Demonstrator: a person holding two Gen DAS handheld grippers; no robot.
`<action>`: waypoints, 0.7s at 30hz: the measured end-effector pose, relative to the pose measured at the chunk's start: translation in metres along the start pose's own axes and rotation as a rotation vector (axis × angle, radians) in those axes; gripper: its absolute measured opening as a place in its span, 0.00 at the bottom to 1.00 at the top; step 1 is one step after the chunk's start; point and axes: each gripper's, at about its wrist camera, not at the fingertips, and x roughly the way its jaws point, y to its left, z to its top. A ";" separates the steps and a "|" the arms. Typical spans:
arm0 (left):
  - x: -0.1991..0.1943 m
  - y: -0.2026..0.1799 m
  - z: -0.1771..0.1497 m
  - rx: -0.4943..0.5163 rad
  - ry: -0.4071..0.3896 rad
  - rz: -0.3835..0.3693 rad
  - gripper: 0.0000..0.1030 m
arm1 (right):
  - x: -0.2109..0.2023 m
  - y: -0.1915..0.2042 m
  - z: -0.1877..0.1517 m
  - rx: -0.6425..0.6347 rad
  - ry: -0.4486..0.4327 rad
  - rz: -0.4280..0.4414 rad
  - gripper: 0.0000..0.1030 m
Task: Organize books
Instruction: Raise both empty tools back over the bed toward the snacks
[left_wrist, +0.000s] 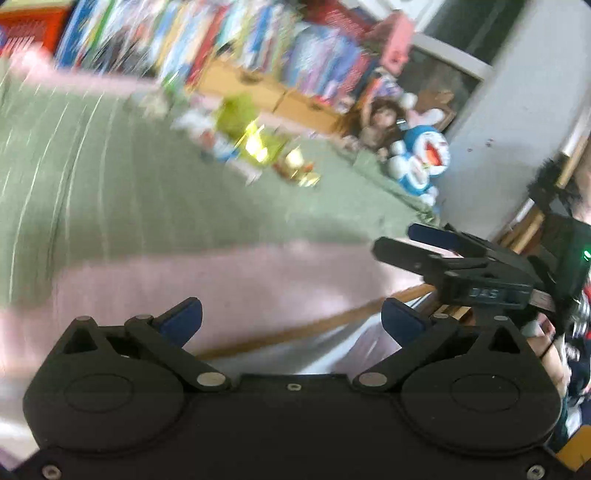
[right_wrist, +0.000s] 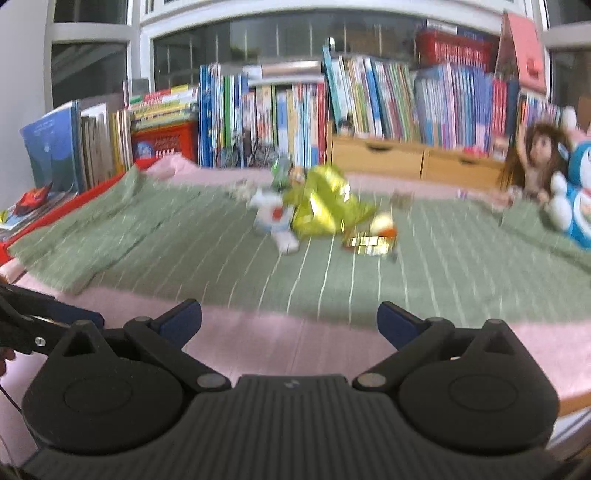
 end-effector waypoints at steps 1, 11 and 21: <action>-0.001 -0.003 0.006 0.043 -0.024 0.013 1.00 | 0.000 0.000 0.004 -0.014 -0.015 -0.006 1.00; 0.041 -0.006 0.090 0.363 -0.224 0.285 1.00 | 0.035 -0.026 0.042 0.035 -0.069 0.006 1.00; 0.154 0.073 0.151 0.302 -0.117 0.361 1.00 | 0.137 -0.076 0.049 0.103 0.026 -0.151 1.00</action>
